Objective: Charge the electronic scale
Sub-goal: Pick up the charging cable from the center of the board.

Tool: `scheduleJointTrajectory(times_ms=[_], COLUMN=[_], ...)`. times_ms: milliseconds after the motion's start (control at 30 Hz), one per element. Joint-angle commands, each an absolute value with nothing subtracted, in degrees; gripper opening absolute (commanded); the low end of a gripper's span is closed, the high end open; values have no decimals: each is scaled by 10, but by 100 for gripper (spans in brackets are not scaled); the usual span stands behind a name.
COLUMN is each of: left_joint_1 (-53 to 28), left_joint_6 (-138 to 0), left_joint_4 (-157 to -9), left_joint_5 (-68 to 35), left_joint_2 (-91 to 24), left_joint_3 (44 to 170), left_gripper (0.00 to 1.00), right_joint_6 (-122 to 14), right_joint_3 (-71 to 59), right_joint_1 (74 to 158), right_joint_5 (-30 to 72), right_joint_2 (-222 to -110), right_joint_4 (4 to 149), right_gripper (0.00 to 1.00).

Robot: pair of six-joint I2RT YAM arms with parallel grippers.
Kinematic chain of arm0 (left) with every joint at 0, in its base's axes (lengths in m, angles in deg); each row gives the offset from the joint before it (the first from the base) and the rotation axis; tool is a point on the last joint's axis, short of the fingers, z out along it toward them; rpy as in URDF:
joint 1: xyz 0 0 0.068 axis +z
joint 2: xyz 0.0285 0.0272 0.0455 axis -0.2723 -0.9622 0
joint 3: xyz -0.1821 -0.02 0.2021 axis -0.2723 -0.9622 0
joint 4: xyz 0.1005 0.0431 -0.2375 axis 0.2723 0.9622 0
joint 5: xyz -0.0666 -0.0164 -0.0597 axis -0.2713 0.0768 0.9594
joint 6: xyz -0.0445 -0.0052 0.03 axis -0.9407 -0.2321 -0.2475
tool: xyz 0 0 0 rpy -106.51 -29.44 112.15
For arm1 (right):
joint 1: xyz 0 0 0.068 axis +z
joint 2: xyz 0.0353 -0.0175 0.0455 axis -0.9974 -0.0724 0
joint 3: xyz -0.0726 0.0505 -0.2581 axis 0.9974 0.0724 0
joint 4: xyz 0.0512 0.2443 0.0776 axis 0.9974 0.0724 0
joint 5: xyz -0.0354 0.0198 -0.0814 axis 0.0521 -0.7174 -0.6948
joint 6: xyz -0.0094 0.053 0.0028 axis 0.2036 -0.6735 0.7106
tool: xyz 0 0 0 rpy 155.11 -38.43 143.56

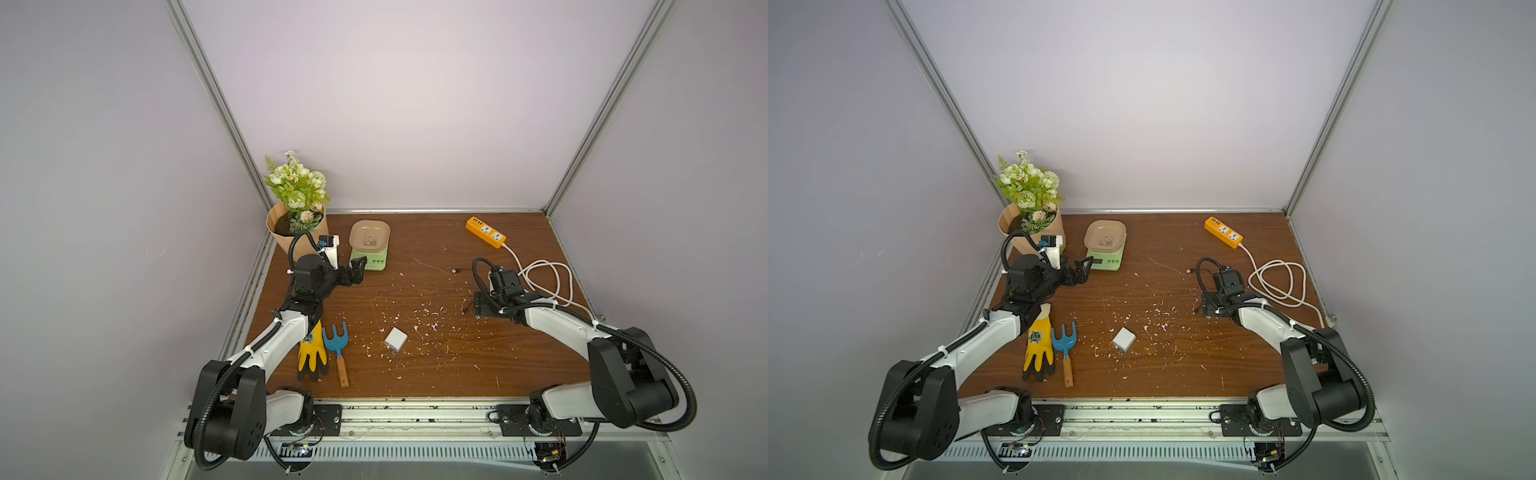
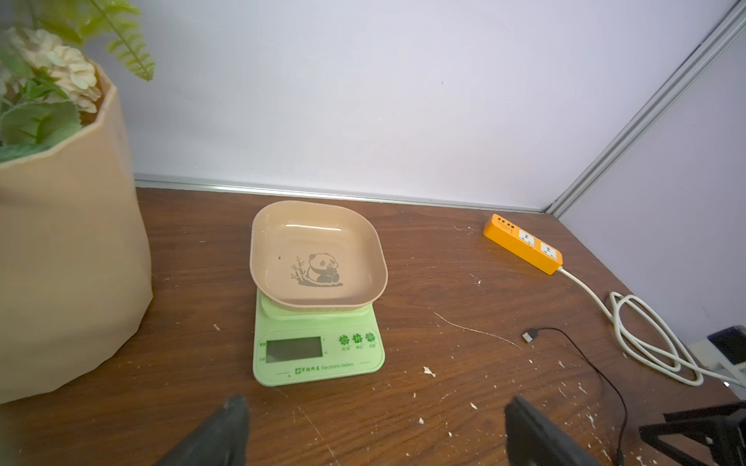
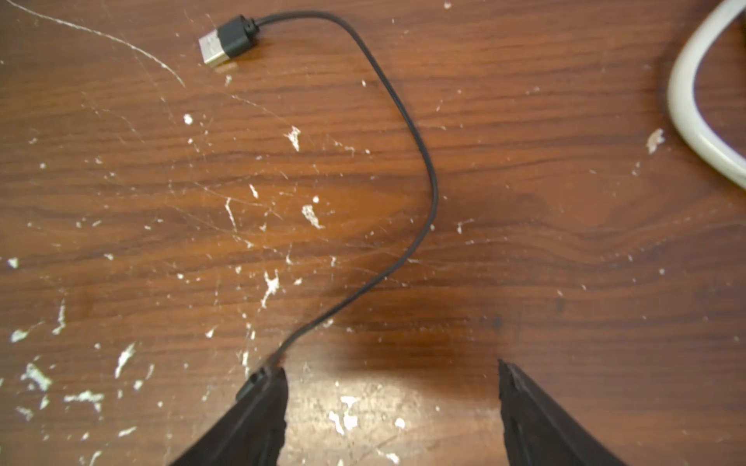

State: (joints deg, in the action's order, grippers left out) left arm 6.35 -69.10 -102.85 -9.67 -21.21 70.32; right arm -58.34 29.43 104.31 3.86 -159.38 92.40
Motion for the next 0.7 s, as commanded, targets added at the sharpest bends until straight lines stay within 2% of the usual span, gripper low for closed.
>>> scheduleJointTrajectory(times_ms=[0,100,400,567,667], left_joint_1=[57,57,56,55,56], left_joint_6=[-677,-677,-682,-683,-681], left_joint_4=[-1032,-1031,-1034,-1036,-1033], left_joint_5=[-79,-78,-72,-68,-67], left_joint_2=[-215,-219,-236,-235,-233], left_joint_3=[719,719,724,725,726], left_gripper=[99,99,99,99,99], right_joint_6=[-569,-565,-554,-493,-454], right_joint_3=[266,241,190,115,74], right_joint_1=[1051,1052,1052,1051,1041], right_joint_5=[9,-13,13,-50,-37], right_joint_2=[-1610,-1629,-1652,-1733,-1783], right_joint_4=[932,946,904,903,898], right_gripper=[80,81,85,84,83])
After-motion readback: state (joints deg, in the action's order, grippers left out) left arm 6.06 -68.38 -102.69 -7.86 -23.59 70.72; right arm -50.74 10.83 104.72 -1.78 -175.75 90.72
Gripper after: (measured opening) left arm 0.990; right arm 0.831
